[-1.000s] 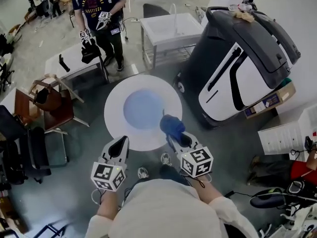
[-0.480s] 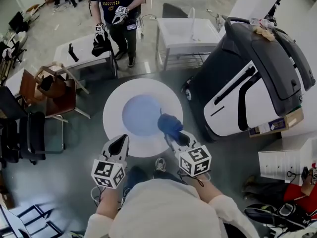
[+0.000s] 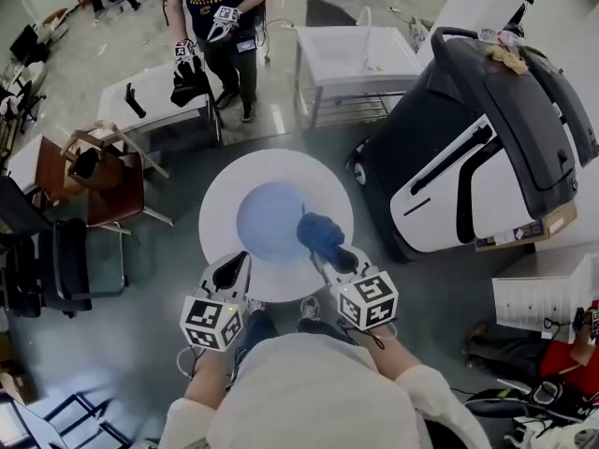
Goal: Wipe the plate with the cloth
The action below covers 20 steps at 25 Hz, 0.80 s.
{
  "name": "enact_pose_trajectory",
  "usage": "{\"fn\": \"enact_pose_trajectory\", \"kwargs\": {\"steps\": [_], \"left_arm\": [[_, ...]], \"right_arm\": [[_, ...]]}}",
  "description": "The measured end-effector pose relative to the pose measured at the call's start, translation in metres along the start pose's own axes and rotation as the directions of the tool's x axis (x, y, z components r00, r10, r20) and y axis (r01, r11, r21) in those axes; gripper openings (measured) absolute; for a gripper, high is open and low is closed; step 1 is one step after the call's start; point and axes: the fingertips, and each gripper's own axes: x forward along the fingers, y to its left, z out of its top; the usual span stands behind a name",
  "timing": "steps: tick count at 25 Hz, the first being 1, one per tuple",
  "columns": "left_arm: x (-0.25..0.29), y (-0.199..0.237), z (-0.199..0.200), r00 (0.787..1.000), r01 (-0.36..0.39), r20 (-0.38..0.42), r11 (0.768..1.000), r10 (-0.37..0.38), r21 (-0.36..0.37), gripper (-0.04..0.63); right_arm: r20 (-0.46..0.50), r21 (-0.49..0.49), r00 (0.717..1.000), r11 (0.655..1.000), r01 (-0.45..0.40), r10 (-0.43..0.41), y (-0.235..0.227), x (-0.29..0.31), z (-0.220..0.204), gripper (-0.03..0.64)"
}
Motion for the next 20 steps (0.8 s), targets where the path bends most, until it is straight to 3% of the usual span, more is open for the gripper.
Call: {"fn": "enact_pose_trajectory", "kwargs": {"steps": [13, 20], "left_arm": [[0.022, 0.037, 0.005, 0.99, 0.129, -0.053, 0.991, -0.128, 0.029, 0.032], [0.034, 0.046, -0.005, 0.984, 0.156, -0.088, 0.987, -0.153, 0.027, 0.032]], "right_arm": [[0.02, 0.042, 0.995, 0.994, 0.098, -0.099, 0.014, 0.032, 0.009, 0.089], [0.001, 0.062, 0.992, 0.99, 0.128, -0.128, 0.015, 0.04, 0.0, 0.089]]}}
